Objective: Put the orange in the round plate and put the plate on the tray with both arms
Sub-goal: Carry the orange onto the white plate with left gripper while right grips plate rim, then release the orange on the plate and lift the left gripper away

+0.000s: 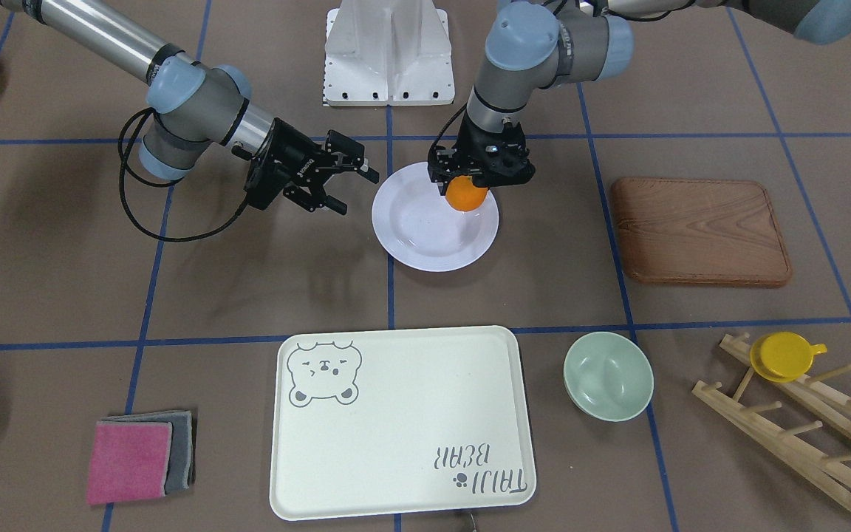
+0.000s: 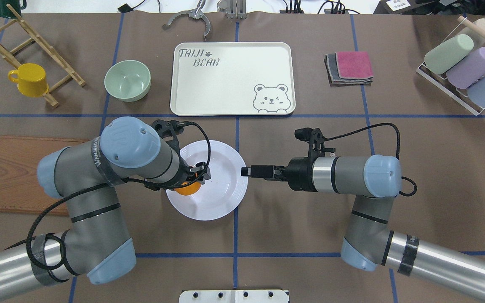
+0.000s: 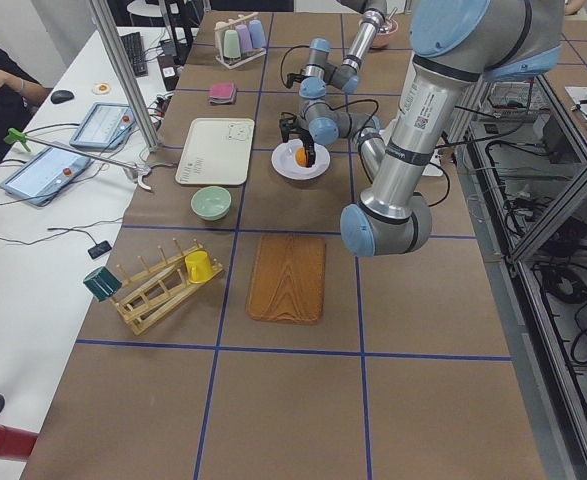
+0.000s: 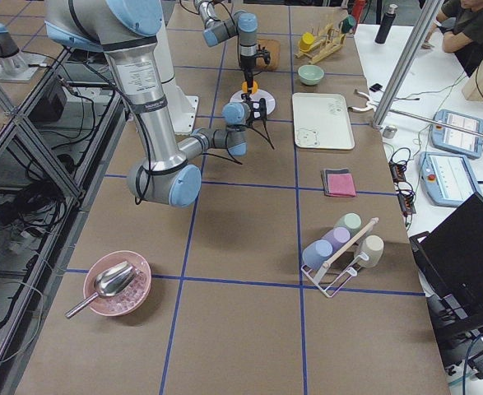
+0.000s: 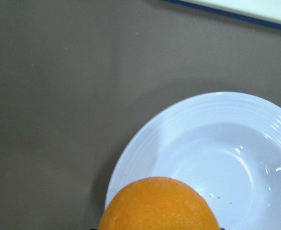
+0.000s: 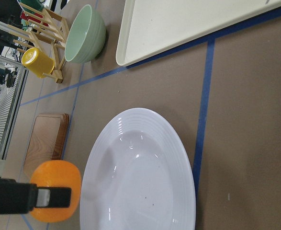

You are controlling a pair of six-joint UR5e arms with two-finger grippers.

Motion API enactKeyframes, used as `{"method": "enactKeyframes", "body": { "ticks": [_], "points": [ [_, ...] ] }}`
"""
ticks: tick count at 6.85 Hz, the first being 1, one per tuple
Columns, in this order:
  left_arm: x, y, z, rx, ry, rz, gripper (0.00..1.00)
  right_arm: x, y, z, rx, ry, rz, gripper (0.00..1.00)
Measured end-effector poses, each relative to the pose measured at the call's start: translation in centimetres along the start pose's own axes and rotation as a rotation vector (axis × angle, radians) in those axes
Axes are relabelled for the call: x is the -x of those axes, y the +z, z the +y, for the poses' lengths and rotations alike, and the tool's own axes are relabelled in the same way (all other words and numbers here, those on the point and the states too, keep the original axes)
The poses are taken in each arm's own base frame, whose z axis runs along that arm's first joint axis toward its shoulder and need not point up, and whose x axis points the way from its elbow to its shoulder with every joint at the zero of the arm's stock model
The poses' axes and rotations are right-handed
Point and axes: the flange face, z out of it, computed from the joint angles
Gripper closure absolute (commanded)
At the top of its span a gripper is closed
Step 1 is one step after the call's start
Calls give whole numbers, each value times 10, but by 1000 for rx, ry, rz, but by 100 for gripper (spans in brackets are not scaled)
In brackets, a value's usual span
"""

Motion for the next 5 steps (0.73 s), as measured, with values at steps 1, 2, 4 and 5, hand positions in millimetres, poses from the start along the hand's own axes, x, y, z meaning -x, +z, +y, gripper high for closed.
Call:
{"method": "enactKeyframes", "body": {
  "ticks": [1, 2, 4, 5],
  "points": [
    [-6, 7, 2, 0, 1, -6, 23, 1, 3, 2, -1, 6, 0, 4],
    [-8, 12, 3, 1, 4, -12, 4, -1, 7, 4, 2, 11, 6, 4],
    [-6, 19, 1, 0, 4, -25, 1, -4, 17, 9, 13, 17, 16, 6],
    [-7, 17, -1, -3, 4, -22, 1, -4, 22, 13, 19, 19, 17, 10]
  ]
}}
